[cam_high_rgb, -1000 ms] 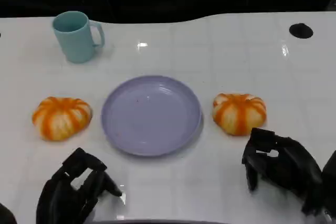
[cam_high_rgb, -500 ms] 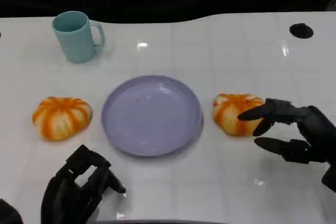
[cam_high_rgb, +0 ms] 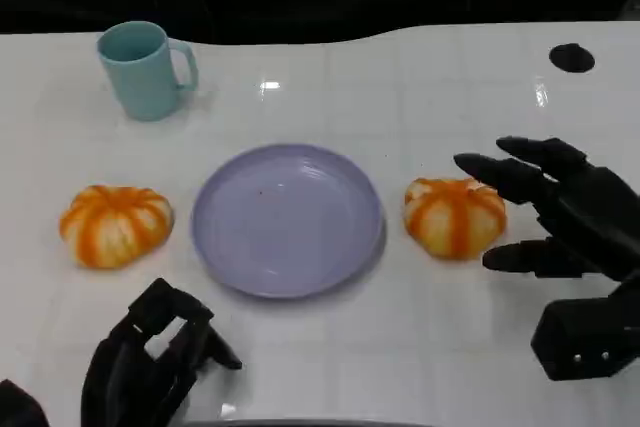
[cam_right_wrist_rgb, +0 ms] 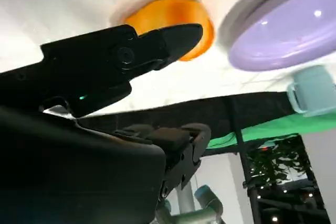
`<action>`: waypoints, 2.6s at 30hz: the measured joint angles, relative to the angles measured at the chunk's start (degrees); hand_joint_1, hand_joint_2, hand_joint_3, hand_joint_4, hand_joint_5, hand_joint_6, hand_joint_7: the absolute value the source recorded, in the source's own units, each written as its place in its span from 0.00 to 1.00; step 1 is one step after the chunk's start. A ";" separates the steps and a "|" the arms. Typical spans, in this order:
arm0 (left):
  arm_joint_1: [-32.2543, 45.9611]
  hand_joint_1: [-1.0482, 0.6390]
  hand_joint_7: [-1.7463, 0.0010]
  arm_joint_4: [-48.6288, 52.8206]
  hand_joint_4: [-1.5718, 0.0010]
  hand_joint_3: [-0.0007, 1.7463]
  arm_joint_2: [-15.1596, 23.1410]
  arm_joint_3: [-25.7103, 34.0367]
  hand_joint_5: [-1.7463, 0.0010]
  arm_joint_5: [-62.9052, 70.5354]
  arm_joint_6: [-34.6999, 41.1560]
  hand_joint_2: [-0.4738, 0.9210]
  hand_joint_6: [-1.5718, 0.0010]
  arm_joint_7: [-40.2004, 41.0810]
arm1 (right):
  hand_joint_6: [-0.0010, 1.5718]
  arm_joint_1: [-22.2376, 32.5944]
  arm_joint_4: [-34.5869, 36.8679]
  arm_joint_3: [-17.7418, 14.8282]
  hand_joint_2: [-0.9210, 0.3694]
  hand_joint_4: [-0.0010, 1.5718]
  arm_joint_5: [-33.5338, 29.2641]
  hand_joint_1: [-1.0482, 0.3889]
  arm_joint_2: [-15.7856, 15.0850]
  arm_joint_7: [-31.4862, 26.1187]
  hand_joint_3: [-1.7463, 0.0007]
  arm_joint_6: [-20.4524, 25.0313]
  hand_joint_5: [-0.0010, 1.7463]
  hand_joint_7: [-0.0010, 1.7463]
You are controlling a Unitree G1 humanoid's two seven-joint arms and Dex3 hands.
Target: Grasp the bread from the table and place it into the plate.
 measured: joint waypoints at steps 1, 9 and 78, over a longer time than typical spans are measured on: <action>0.02 0.30 0.12 -0.01 0.62 0.14 0.00 -0.01 0.00 -0.01 0.00 1.00 0.69 0.00 | 0.01 -0.59 0.23 0.94 0.02 0.00 -0.27 0.40 0.00 -0.55 1.00 0.86 0.00 0.00; 0.14 0.30 0.13 -0.01 0.61 0.15 0.11 -0.03 0.00 0.07 -0.18 1.00 0.68 0.02 | 0.00 -4.87 6.13 9.05 0.02 0.00 -3.49 0.36 1.30 -2.66 1.00 8.27 0.00 0.00; 2.62 0.30 0.10 -4.10 0.61 0.16 -0.39 -1.21 0.00 0.00 1.42 1.00 0.69 1.09 | 1.00 -13.77 22.93 13.91 0.00 1.00 7.33 0.07 14.94 -11.70 0.18 15.05 1.00 1.00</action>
